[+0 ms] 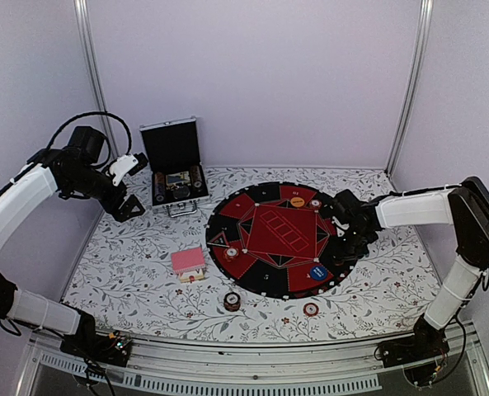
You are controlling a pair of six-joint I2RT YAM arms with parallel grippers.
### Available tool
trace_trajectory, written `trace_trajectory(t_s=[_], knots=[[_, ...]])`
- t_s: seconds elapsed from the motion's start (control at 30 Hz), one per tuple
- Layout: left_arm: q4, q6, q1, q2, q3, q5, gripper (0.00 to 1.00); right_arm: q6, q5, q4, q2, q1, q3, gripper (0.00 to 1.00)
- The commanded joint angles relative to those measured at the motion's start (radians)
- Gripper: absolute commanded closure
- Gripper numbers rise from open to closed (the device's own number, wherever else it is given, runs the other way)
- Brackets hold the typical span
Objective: Distribute texas hold em gaming equipment
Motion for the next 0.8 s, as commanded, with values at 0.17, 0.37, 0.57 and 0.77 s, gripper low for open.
trace_trajectory(t_s=[0.17,0.37,0.57,0.77], knots=[[-0.010,0.007,-0.012,-0.002,0.005,-0.004,0.00,0.013,-0.074,-0.040,-0.048,0.002,-0.067,0.87],[-0.008,0.007,-0.012,-0.004,0.001,-0.003,0.00,0.009,-0.067,-0.054,-0.045,0.003,-0.055,0.82],[-0.007,0.006,-0.012,-0.006,-0.003,-0.008,0.00,0.008,-0.050,-0.074,-0.047,0.003,-0.026,0.54],[-0.011,0.008,-0.012,-0.006,-0.003,-0.020,0.00,0.002,0.008,-0.142,-0.094,0.002,0.051,0.30]])
